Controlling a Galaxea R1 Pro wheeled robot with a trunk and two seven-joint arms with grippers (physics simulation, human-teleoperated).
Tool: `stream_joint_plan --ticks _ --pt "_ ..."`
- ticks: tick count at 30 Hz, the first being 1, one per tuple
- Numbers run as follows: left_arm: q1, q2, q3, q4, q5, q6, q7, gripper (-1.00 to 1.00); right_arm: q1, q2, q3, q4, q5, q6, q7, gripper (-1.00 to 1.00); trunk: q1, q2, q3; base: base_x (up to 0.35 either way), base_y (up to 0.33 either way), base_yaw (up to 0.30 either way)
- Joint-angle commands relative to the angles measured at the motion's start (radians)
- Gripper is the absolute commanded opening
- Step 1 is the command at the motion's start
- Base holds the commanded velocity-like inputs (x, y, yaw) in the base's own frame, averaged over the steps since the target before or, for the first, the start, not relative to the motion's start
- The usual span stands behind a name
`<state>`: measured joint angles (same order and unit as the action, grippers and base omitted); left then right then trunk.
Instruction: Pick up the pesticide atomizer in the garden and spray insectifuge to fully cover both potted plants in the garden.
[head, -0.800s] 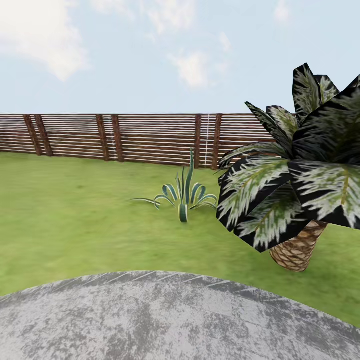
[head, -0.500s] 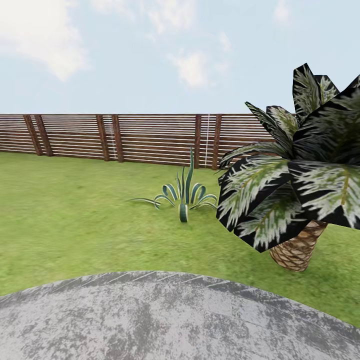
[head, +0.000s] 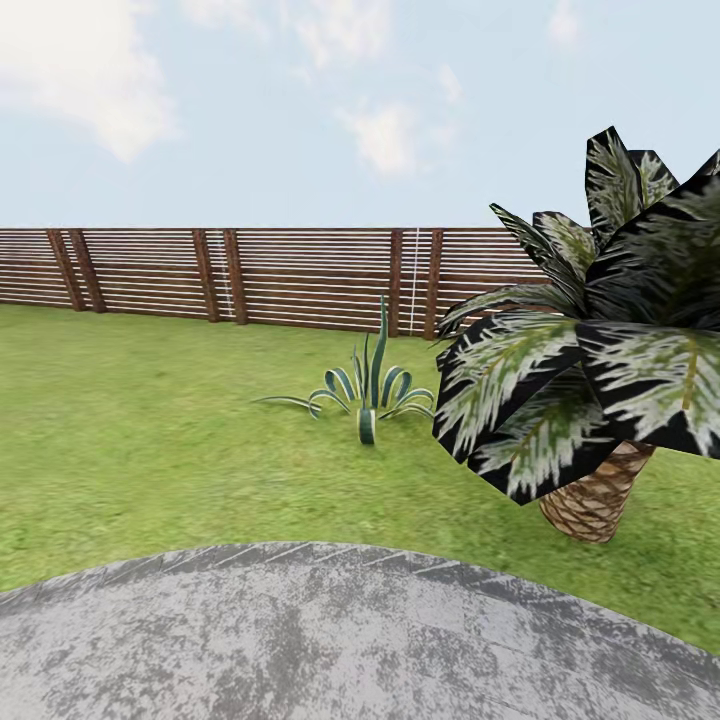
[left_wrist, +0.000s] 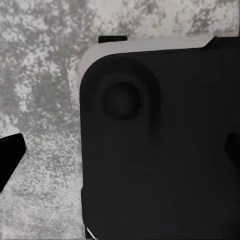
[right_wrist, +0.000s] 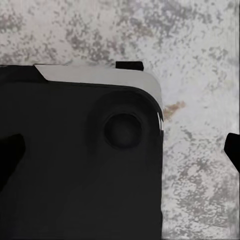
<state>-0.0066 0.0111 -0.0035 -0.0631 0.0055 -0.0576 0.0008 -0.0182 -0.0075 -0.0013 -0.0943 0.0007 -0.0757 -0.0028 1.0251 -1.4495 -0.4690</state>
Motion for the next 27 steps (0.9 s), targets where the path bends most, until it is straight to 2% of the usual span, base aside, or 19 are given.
stream_joint_plan --ticks 1,10,12,13,14,17,21,27 --pt "-0.001 0.002 0.000 -0.005 0.001 -0.009 0.000 1.00 0.000 -0.006 0.000 -0.005 0.000 -0.009 0.000 1.00 0.000 -0.001 -0.001 0.000 0.000 0.000" --pt "-0.042 0.022 0.000 -0.056 0.001 -0.060 0.001 1.00 -0.003 -0.057 -0.005 -0.056 -0.001 -0.060 -0.001 1.00 0.000 -0.001 -0.001 0.000 0.000 0.000" --pt "-0.054 0.025 0.000 -0.067 0.001 -0.071 0.001 1.00 -0.009 -0.059 -0.005 -0.067 -0.003 -0.071 0.000 1.00 0.000 -0.001 -0.001 0.000 0.000 0.000" --pt "-0.104 0.026 0.000 -0.186 0.001 -0.253 0.001 1.00 -0.012 -0.059 -0.005 -0.338 -0.003 -0.281 0.000 1.00 0.000 -0.001 -0.001 0.000 0.000 0.000" --pt "-0.120 0.027 0.000 -0.189 0.001 -0.258 0.001 1.00 -0.020 -0.058 -0.004 -0.349 -0.004 -0.294 0.000 1.00 0.000 -0.001 -0.001 0.000 0.000 0.000" --pt "-0.154 0.029 0.000 -0.193 0.001 -0.309 0.001 1.00 -0.041 -0.057 -0.004 -0.374 -0.004 -0.312 0.001 1.00 0.000 -0.001 -0.001 0.000 0.000 0.000" --pt "-0.165 0.026 0.000 -0.191 0.003 -0.368 -0.005 1.00 -0.049 -0.057 -0.002 -0.383 -0.001 -0.317 0.008 1.00 0.000 -0.001 -0.001 0.000 0.000 0.000" --pt "-0.157 0.029 0.005 -0.181 0.003 -0.379 -0.002 1.00 -0.051 -0.058 0.000 -0.384 0.001 -0.318 0.009 1.00 0.000 -0.001 -0.001 0.000 0.000 0.000"
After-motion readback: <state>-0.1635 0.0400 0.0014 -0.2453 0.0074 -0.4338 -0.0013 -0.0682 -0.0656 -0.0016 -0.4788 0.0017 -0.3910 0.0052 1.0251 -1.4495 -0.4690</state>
